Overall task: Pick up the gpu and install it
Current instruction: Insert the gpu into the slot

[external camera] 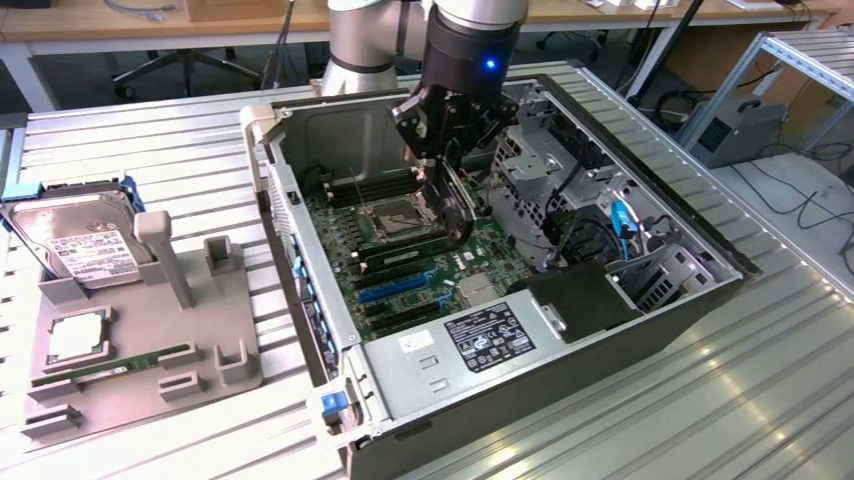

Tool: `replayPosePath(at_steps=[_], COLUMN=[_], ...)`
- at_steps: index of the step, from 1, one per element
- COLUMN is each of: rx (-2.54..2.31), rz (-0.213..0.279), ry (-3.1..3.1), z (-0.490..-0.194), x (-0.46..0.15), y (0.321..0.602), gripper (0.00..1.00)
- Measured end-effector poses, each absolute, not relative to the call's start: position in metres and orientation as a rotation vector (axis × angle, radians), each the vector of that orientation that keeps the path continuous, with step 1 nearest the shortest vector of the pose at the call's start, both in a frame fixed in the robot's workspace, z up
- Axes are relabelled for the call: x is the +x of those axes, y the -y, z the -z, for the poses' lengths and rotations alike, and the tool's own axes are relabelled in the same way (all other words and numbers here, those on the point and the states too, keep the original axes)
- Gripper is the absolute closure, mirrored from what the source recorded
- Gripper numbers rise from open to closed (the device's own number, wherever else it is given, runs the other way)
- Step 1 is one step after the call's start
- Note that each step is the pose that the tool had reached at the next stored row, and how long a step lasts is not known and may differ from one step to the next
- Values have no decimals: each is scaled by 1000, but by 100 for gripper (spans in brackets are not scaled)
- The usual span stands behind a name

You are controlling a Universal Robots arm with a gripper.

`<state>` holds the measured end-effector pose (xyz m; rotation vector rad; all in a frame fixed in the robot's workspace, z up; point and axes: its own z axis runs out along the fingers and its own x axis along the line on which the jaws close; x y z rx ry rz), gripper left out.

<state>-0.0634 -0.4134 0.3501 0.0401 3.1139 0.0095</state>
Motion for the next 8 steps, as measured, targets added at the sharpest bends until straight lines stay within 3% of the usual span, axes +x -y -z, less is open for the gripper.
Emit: replayPosePath(at_steps=[8], rx=[-7], rz=[-10], ry=[-3114], z=[-350], x=[-63], y=[413], gripper=[73])
